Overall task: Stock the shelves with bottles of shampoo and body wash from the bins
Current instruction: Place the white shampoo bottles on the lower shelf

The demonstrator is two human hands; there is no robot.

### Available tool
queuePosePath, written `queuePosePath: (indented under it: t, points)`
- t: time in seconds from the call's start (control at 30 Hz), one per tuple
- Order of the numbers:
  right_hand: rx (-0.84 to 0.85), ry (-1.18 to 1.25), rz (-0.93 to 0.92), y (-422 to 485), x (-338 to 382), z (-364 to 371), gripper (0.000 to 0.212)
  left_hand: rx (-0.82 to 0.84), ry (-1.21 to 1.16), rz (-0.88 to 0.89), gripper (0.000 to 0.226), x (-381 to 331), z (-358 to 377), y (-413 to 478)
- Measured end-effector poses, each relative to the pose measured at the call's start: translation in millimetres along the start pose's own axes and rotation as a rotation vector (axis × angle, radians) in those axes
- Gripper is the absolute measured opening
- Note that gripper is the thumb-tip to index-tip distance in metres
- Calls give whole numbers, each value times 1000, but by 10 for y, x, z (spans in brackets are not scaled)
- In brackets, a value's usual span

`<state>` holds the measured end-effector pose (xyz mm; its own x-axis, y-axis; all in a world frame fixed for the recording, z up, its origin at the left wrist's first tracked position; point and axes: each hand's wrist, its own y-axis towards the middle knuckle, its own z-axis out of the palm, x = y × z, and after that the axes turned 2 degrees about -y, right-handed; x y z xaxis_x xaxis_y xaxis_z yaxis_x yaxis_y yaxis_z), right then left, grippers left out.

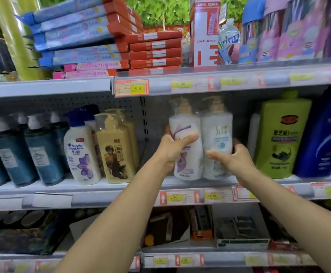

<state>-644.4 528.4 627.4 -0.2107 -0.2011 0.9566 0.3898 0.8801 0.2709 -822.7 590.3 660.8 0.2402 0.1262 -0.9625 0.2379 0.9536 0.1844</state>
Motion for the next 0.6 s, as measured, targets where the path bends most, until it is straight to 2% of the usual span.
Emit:
queuePosePath:
  t: [0.13, 0.3, 0.37, 0.5, 0.6]
  points:
    - [14, -59, 5, 33, -153, -45, 65, 12, 36, -14, 72, 219, -24, 109]
    - [46, -114, 20, 103, -216, -97, 68, 26, 66, 25, 84, 259, -20, 125]
    - [59, -150, 17, 109, -188, -102, 71, 19, 88, 42, 74, 245, -20, 104]
    - [98, -195, 28, 117, -109, -122, 48, 22, 181, -16, 49, 280, -40, 100]
    - [145, -198, 54, 137, -130, -144, 67, 74, 246, -139, 37, 375, -83, 94]
